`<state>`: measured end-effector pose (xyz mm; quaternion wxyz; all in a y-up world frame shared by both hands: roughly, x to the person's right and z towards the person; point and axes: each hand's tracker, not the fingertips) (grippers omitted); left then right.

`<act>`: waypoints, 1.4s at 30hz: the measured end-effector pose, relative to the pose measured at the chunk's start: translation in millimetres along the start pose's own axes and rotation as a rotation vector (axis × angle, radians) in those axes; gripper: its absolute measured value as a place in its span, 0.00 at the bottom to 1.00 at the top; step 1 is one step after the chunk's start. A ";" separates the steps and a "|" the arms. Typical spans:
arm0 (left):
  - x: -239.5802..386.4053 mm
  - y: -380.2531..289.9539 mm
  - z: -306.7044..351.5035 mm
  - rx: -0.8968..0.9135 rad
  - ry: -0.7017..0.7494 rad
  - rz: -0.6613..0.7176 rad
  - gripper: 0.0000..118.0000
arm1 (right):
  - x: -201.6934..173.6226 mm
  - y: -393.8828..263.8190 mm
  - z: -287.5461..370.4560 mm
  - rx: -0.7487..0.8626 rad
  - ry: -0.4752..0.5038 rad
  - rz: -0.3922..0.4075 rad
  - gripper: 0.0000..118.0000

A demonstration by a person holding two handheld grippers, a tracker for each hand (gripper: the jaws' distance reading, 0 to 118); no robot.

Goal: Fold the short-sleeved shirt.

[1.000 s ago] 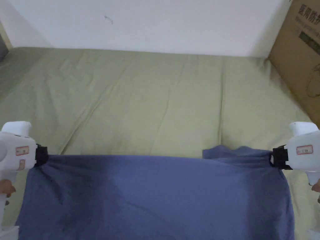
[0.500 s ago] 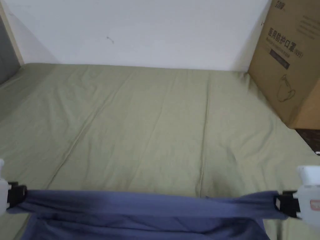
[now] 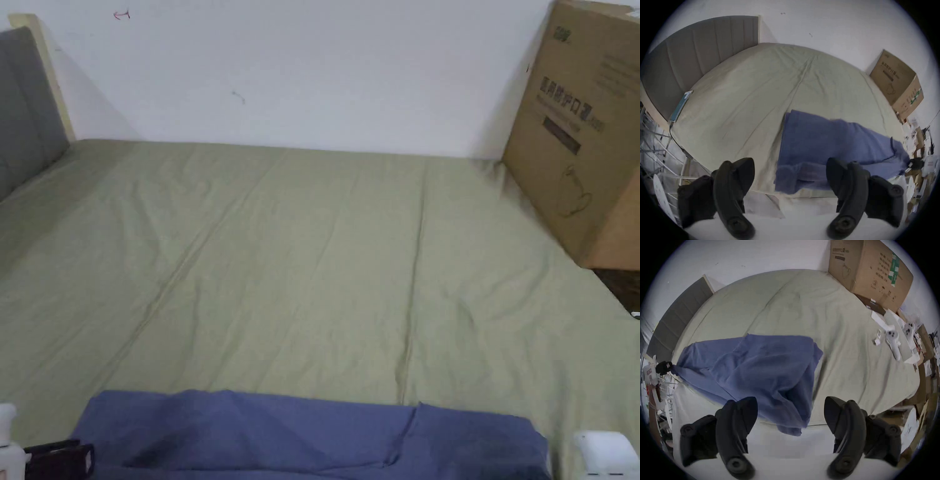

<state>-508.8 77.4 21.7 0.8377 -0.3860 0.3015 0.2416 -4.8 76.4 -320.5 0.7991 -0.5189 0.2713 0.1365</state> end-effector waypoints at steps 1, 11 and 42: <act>-0.4 4.4 4.4 0.018 -0.007 0.025 0.82 | -4.4 4.5 6.1 0.022 -0.004 0.025 0.75; 40.9 17.3 18.0 0.075 -0.182 0.009 0.00 | -68.8 47.1 11.4 0.240 0.045 -0.007 0.00; -63.8 -41.3 -78.1 -0.038 -0.431 0.785 0.06 | -178.4 44.3 -49.7 0.059 0.176 0.097 0.00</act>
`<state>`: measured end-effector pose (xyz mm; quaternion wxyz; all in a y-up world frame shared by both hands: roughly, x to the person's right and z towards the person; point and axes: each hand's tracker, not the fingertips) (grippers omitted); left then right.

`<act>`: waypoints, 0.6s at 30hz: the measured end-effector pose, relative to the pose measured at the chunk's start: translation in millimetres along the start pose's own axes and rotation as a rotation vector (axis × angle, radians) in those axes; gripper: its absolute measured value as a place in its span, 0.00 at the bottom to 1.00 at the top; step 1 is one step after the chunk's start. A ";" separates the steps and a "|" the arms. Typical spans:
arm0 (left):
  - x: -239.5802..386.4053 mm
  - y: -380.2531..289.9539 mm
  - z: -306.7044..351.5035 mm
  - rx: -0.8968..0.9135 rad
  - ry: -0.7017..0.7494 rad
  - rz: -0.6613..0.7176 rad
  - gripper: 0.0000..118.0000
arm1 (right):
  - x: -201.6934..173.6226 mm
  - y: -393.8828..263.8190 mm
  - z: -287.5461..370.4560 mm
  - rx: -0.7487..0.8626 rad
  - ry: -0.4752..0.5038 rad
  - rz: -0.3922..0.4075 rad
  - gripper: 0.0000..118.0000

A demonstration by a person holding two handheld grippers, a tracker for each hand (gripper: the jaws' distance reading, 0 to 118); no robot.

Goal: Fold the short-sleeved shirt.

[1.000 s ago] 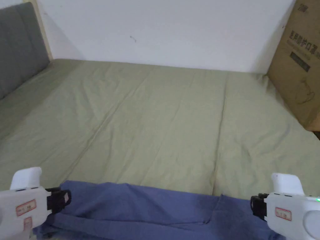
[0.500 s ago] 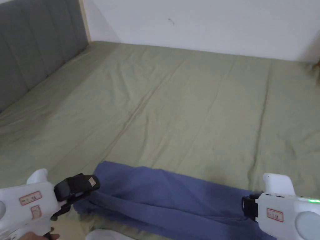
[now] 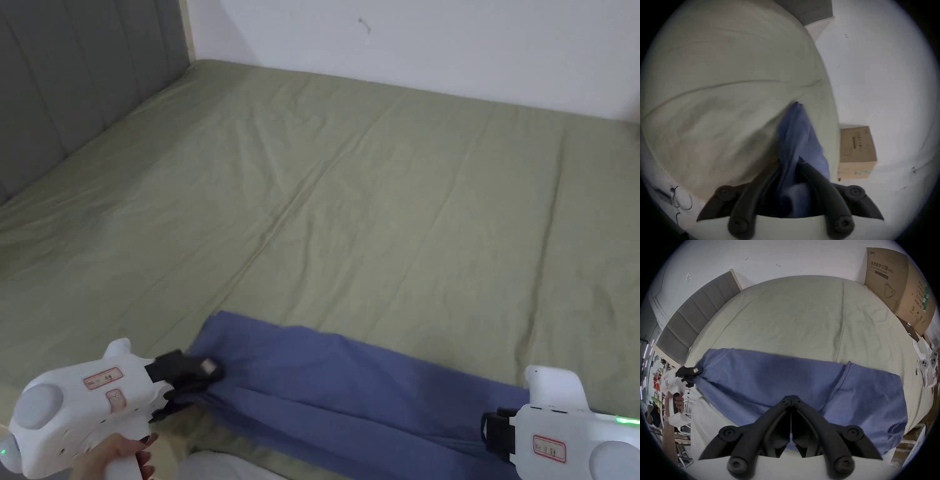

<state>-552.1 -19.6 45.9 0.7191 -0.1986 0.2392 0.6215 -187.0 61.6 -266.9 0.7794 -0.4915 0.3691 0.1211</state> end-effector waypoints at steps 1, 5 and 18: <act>-2.5 -2.0 -5.8 -0.013 0.039 0.032 0.06 | -0.3 -0.1 -1.5 -0.006 -0.001 0.002 0.00; 4.5 2.4 0.4 -0.033 -0.004 -0.073 0.06 | 1.1 -0.2 -1.7 -0.019 -0.005 0.009 0.00; 28.8 38.2 49.1 0.045 0.160 -0.203 0.06 | 29.6 -0.1 5.9 -0.004 -0.005 -0.076 0.00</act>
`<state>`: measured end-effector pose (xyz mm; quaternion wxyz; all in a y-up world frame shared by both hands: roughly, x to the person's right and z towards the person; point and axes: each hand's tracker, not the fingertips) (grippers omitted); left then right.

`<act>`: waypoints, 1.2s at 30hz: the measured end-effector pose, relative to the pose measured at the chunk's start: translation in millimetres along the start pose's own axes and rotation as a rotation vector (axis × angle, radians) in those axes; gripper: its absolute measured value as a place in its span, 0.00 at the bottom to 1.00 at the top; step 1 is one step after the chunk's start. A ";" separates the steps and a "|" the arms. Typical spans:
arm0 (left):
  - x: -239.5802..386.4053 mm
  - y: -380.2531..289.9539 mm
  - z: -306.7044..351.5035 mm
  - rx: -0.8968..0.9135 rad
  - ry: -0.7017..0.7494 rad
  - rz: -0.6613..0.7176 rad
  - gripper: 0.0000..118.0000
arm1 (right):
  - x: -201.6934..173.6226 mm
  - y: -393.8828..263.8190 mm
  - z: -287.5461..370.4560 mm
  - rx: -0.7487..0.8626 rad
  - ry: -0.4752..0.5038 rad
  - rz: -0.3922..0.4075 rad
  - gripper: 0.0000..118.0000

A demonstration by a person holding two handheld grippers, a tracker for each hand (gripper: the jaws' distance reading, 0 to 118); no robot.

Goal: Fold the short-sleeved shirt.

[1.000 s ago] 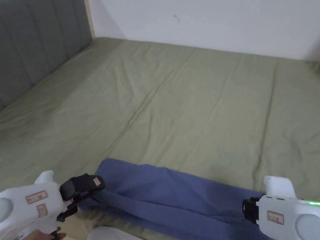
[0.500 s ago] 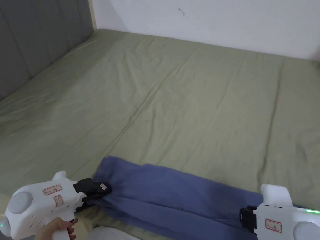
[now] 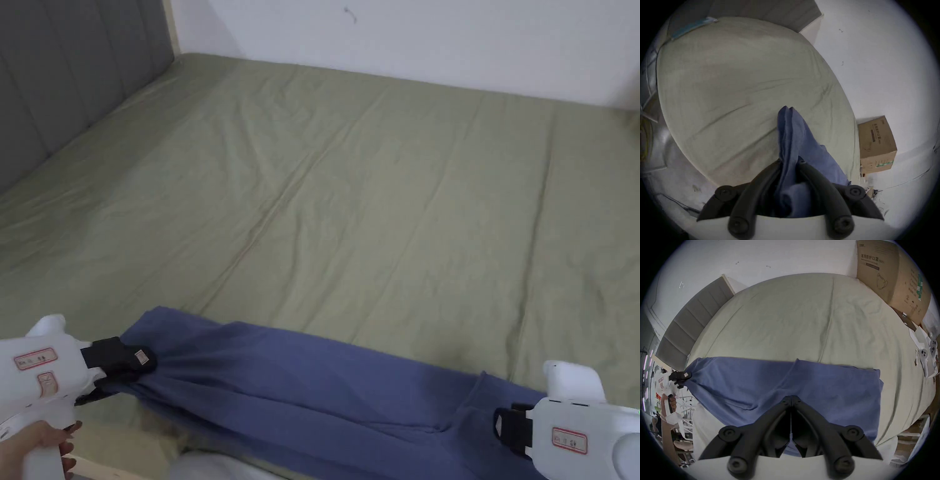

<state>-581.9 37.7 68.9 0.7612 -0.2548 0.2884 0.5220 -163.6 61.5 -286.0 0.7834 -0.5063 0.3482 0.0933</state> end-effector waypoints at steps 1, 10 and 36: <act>8.7 -3.4 2.5 0.013 0.000 -0.015 0.06 | 2.7 -0.3 0.3 0.000 -0.003 -0.009 0.00; 157.5 -36.5 7.3 0.031 -0.122 -0.479 0.06 | 30.0 -5.0 17.2 0.025 -0.010 -0.066 0.00; 232.4 -138.4 -60.5 -0.305 -0.343 -0.724 0.08 | 101.3 -38.8 44.6 0.040 -0.084 -0.181 0.00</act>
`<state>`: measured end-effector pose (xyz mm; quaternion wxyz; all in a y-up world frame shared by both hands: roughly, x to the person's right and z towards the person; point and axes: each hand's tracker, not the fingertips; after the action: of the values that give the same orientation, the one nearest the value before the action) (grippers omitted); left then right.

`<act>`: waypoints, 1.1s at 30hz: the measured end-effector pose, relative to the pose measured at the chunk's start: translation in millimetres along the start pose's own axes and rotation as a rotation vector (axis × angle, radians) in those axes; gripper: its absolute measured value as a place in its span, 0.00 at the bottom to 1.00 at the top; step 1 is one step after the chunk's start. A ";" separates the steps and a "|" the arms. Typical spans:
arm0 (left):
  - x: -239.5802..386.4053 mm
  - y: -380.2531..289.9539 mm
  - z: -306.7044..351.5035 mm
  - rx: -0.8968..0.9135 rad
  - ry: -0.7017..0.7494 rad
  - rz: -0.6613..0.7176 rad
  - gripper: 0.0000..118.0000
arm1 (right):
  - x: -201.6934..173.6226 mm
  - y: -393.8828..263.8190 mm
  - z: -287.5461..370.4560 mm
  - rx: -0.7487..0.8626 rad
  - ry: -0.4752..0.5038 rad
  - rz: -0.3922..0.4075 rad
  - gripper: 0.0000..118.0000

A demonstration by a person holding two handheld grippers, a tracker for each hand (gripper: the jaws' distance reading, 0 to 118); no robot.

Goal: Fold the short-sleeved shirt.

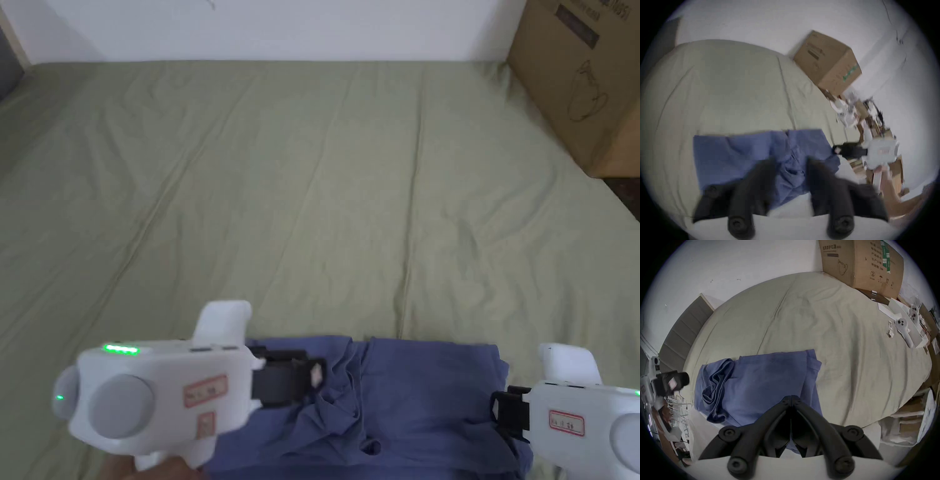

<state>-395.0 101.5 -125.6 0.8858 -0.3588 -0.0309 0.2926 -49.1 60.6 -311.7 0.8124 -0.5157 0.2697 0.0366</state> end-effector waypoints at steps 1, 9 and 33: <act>-6.3 2.9 0.6 0.012 0.033 0.012 0.00 | -0.2 0.9 -0.2 0.002 0.004 -0.005 0.00; -22.3 -28.0 -48.6 -0.153 0.085 0.063 0.00 | -11.8 0.8 -2.0 0.015 0.032 -0.009 0.00; 17.4 -50.5 -58.8 -0.220 -0.089 0.076 0.00 | -2.5 -6.5 11.0 0.017 0.025 -0.014 0.00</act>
<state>-340.0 45.7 -138.8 0.8272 -0.4414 -0.0884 0.3363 -44.6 67.5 -301.6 0.8136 -0.5108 0.2767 0.0222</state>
